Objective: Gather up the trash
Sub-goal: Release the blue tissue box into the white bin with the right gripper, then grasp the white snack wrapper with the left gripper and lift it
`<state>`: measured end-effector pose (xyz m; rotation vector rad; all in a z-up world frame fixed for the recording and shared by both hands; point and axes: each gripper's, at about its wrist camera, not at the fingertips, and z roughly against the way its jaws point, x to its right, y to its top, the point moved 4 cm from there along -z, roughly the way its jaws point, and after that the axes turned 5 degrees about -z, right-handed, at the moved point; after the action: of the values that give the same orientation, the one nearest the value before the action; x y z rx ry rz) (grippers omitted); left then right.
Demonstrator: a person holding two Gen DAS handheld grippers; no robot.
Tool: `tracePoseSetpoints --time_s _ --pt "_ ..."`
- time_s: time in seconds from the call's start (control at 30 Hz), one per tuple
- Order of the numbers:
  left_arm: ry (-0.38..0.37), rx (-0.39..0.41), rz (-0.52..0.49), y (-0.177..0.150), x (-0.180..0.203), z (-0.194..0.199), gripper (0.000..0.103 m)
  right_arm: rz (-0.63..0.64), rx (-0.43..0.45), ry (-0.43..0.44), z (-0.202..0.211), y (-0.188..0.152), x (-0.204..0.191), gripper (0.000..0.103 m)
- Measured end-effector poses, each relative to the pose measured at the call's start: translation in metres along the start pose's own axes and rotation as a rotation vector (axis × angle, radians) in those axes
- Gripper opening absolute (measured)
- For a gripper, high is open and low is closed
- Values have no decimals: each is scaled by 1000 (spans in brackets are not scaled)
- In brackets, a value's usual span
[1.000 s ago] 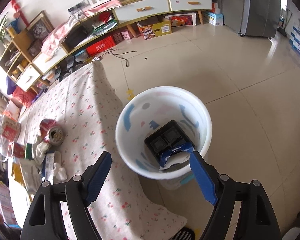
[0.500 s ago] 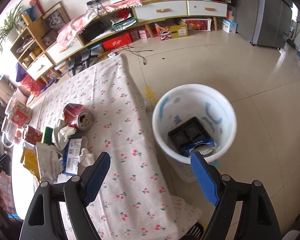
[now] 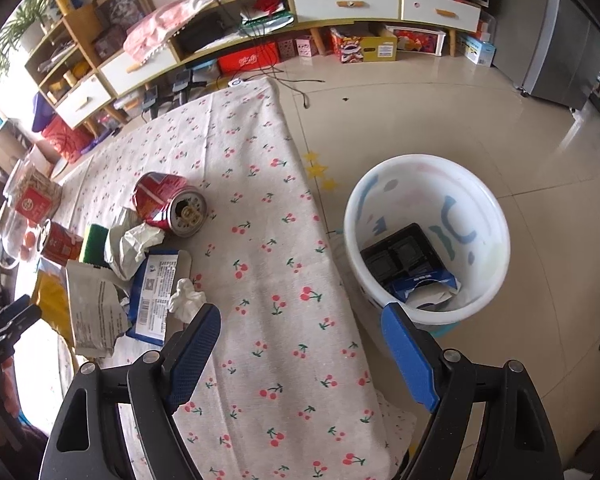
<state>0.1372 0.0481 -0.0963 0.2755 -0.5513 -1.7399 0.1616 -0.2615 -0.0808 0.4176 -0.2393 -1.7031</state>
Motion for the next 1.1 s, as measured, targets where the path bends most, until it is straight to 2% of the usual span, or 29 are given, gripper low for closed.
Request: tracePoseSetpoints --time_s 0.13,0.2,0.23,0.3,0.5,0.67,0.73,0.8,0.83,0.97,1.1 --pt "-9 3 -15 0 4 0 47 18 -5 -2 -2 -3 -6 84" --pt "-16 1 -21 -1 5 1 29 26 -6 -2 -2 -3 -10 84" --pt "-19 0 -23 -1 5 1 23 31 -6 -1 -2 -4 -12 84" --pt "-26 -2 -30 -2 6 3 4 39 -8 1 -2 -5 -18 84" --pt "-40 51 -30 -2 5 28 2 86 -16 18 -5 -9 -45 84" --pt "-67 47 -51 -9 6 34 3 127 -21 53 -7 -11 -72 84" --pt "-67 22 -80 -13 12 27 18 138 -17 52 -8 -11 -78 84" --pt "-71 -8 -97 -18 18 19 57 145 -17 54 -9 -11 -82 84" --pt "-66 -11 -102 -20 20 15 62 145 -16 54 -9 -11 -82 84" --pt "-94 -40 -113 -23 33 3 63 130 -22 48 -10 -11 -78 84" --pt "-210 -7 -81 -11 53 3 63 104 -24 36 -7 -13 -60 84"
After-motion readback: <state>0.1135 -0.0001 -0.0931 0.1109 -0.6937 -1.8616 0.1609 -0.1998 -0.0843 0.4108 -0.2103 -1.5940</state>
